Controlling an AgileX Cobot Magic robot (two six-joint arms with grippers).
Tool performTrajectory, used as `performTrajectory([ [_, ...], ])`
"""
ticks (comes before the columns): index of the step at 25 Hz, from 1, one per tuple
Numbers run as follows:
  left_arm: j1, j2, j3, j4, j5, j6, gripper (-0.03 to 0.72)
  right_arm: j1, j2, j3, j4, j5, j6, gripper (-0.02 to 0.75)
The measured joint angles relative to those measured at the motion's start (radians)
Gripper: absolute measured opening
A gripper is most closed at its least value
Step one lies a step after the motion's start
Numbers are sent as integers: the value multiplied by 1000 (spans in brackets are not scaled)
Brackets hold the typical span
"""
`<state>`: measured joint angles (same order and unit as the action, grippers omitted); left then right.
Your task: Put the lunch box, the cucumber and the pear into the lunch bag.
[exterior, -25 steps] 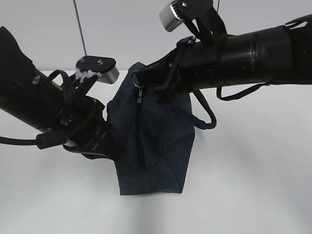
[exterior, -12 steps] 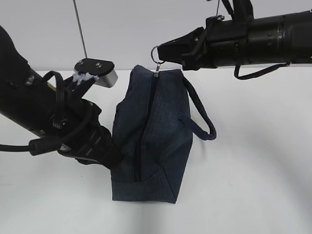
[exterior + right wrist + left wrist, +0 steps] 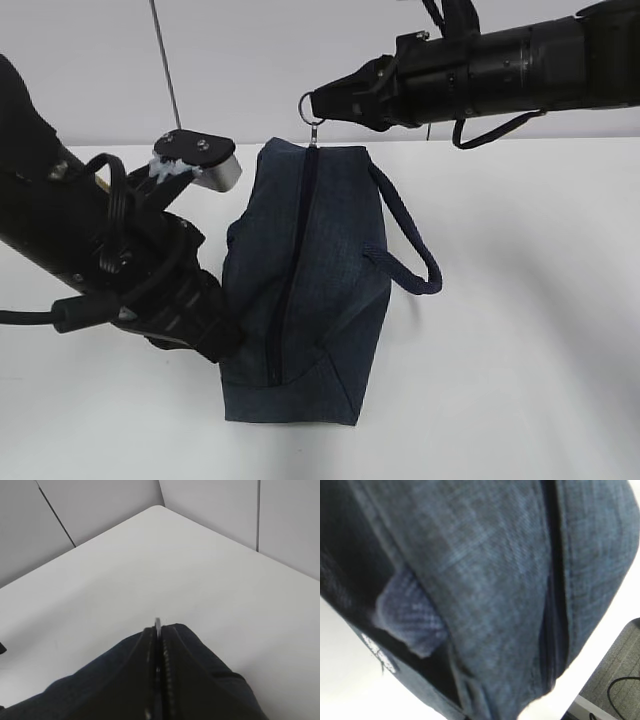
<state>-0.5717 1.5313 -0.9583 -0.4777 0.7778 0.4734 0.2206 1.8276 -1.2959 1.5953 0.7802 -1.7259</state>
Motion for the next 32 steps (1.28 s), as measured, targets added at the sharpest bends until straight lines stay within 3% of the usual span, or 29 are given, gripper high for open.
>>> performTrajectory([
  [10, 0, -18, 4, 19, 7, 0, 3, -95, 188, -199, -119, 159, 196, 0],
  [17, 0, -19, 5, 19, 10, 0, 3, -152, 334, -340, -143, 317, 310, 0],
  [24, 0, -20, 8, 21, 24, -56, 19, -160, 379, -377, -169, 393, 342, 0],
  [27, 0, -32, 3, 21, 47, -95, 99, -160, 379, -377, -170, 395, 344, 0],
  [32, 0, -73, -90, 49, 80, -131, 351, -160, 379, -377, -170, 397, 346, 0],
])
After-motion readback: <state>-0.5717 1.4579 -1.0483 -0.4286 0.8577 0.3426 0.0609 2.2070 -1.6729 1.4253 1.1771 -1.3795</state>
